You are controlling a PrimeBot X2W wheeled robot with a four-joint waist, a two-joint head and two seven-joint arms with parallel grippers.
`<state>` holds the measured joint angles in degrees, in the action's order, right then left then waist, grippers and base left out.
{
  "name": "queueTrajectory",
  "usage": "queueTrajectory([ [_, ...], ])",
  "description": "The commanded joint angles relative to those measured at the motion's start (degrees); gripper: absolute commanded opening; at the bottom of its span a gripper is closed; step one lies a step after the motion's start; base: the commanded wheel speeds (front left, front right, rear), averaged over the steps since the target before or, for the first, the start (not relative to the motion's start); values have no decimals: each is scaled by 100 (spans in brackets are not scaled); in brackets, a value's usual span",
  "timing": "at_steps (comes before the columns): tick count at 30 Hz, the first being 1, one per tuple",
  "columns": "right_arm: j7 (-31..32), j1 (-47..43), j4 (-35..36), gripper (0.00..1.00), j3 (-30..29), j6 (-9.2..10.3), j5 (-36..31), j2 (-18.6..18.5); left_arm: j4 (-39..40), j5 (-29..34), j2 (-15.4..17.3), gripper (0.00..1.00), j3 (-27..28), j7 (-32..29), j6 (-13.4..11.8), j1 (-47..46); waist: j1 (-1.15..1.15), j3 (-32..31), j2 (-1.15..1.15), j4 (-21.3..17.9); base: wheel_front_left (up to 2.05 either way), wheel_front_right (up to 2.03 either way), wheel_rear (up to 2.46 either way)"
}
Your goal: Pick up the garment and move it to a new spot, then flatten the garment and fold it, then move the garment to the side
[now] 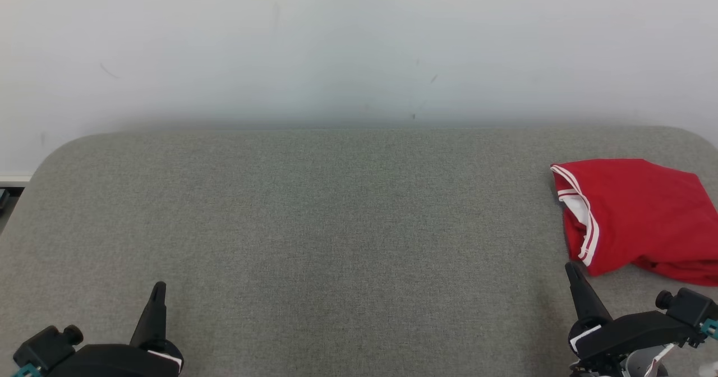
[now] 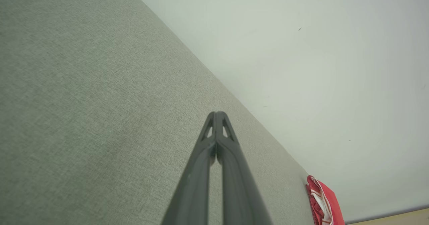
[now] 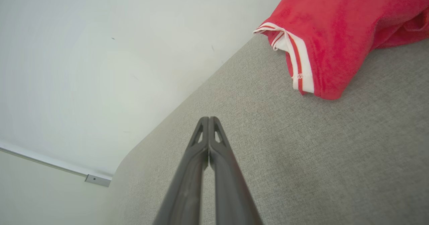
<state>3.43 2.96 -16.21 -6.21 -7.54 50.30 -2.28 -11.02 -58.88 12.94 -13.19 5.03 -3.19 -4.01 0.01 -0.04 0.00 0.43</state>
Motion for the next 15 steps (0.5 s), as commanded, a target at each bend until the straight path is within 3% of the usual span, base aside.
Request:
queueTrajectory([
  [1,12,163,67,0,-40,2,186,-46,24,-153,5,0,111,-30,63,-176,0,0,0,-1,0,0,0],
  [15,135,267,43,0,-126,4,1054,-54,-132,-870,-213,0,452,-226,296,-281,0,5,0,-12,0,0,0],
])
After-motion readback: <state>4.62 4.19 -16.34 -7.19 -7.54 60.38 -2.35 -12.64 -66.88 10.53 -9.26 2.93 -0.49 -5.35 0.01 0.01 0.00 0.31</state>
